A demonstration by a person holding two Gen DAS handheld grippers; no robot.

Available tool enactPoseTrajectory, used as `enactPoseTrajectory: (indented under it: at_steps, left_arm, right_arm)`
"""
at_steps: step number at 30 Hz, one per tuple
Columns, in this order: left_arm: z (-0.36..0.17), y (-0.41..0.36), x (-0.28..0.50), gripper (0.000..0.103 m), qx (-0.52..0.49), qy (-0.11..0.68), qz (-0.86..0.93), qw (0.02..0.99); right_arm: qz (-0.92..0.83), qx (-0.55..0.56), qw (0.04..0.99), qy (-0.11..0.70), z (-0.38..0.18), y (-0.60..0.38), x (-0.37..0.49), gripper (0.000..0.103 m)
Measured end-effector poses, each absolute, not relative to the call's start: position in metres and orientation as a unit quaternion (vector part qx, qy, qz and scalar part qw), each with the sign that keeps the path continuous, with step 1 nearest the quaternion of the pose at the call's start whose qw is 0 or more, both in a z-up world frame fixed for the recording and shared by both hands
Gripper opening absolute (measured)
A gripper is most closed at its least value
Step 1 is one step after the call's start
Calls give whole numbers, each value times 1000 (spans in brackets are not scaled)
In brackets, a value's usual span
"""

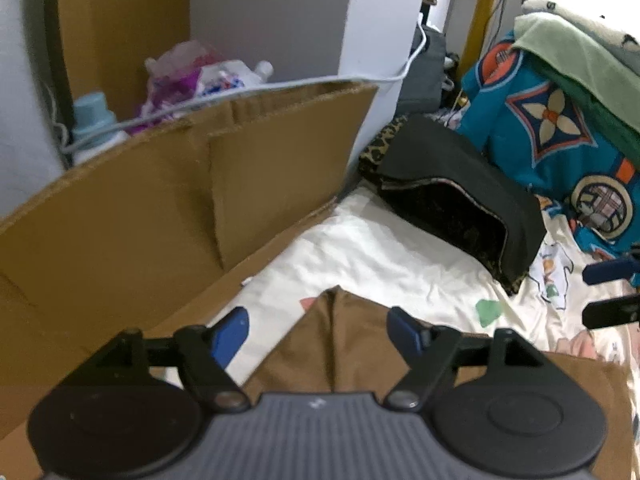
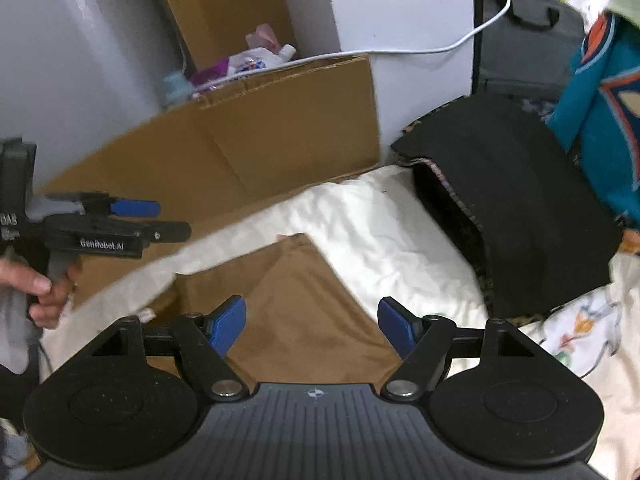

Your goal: Fold clothes

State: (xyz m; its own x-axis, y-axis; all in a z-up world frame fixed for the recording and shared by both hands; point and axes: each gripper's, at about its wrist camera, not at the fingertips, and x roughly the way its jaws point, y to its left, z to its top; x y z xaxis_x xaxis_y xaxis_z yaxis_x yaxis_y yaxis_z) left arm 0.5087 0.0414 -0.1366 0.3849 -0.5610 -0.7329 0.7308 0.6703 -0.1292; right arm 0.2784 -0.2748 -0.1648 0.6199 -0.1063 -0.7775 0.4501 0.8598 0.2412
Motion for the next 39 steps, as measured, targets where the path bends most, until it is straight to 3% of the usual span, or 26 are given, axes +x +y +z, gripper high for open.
enactPoseTrajectory:
  at_steps: [22, 27, 39]
  left_arm:
    - [-100, 196, 389, 84, 25, 481, -229, 846]
    - [-90, 206, 353, 90, 35, 489, -204, 847]
    - [-63, 244, 283, 90, 17, 491, -130, 862]
  right_arm:
    - [-124, 234, 887, 377, -118, -265, 189, 79]
    - [-130, 234, 892, 364, -103, -266, 173, 93]
    - [-141, 213, 894, 368, -87, -234, 155, 98]
